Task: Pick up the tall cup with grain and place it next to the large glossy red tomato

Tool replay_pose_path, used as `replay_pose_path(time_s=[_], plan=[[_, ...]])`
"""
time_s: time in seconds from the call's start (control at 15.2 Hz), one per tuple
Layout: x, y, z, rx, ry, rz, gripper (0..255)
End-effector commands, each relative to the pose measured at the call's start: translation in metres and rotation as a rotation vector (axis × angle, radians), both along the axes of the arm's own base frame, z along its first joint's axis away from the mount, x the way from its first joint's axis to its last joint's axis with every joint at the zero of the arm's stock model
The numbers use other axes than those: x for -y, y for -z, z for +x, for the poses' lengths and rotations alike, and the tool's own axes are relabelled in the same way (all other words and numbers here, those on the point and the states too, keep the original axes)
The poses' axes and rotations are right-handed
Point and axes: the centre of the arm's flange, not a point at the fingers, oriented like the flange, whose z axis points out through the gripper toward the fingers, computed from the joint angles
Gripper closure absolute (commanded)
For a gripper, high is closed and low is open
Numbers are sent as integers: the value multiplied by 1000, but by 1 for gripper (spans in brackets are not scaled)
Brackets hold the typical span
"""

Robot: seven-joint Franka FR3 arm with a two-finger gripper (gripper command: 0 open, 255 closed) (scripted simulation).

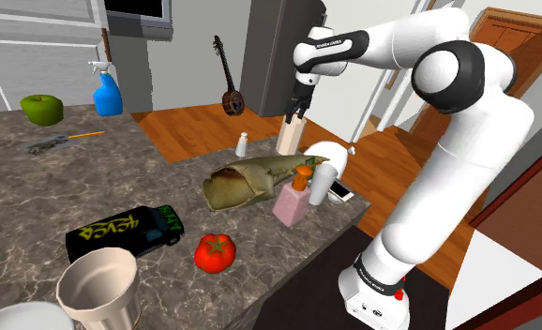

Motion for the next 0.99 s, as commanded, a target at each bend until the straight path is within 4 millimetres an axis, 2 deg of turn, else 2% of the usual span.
replay_pose_path(time_s=[0.0,0.33,0.79,0.92], plan=[[20,8,15,4,3,-3,0],[58,31,51,12,10,-8,0],[58,71,52,12,10,-8,0],[58,71,52,12,10,-8,0]])
